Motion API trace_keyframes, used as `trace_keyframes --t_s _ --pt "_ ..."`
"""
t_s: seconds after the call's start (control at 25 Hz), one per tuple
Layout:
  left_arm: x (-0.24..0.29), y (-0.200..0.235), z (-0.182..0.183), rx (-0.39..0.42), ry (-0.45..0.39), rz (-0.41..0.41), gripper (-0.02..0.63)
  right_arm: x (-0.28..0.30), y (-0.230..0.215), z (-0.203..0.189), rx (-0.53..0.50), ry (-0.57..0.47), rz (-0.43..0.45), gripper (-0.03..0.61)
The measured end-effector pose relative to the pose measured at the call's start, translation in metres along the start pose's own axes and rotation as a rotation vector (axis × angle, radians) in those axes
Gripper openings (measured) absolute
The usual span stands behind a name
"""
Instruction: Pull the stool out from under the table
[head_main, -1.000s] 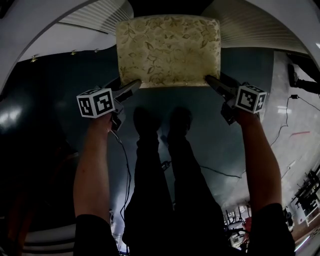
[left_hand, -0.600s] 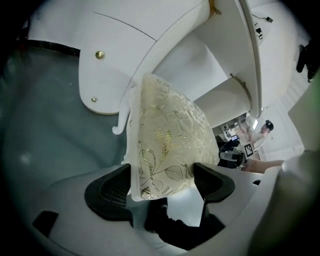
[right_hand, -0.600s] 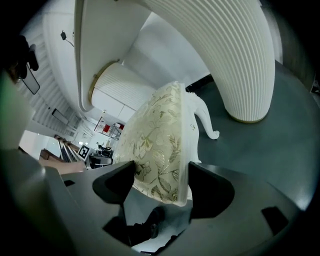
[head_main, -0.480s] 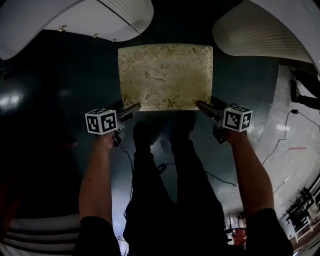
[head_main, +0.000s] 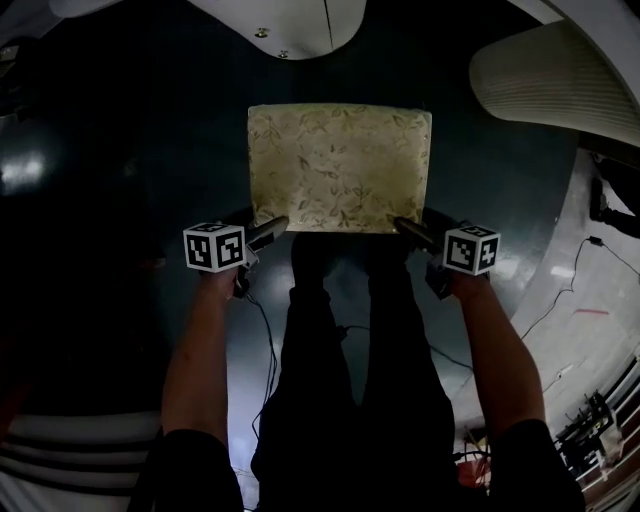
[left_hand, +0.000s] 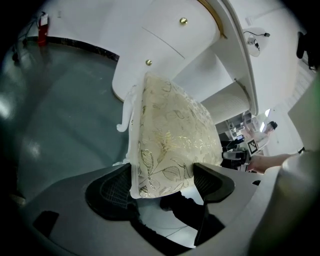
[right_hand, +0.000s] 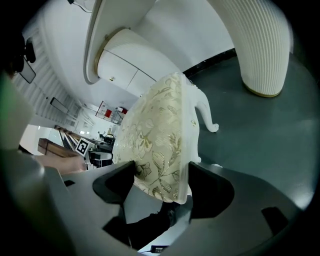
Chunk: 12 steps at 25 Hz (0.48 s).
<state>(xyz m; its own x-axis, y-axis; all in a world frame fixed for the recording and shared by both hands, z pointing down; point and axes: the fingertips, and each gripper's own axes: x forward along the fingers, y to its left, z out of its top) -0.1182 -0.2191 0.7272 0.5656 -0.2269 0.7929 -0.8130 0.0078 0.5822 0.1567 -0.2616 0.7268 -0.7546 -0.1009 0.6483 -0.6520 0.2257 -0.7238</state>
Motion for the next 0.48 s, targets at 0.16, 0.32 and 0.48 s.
trace_keyframes --t_s 0.16,0.32,0.48 --pt "-0.0041 0.0001 -0.0049 -0.02 0.064 0.024 0.397 -0.0025 0.0054 0.0032 0.003 0.04 0.016 0.29" --pt "-0.0039 -0.0042 -0.0047 -0.031 0.095 0.023 0.397 -0.0041 0.0038 0.0024 0.018 0.065 0.029 0.29" --pt "-0.0042 -0.004 -0.0002 -0.021 0.106 0.024 0.397 -0.0021 0.0045 0.0003 0.039 0.069 0.04 0.29"
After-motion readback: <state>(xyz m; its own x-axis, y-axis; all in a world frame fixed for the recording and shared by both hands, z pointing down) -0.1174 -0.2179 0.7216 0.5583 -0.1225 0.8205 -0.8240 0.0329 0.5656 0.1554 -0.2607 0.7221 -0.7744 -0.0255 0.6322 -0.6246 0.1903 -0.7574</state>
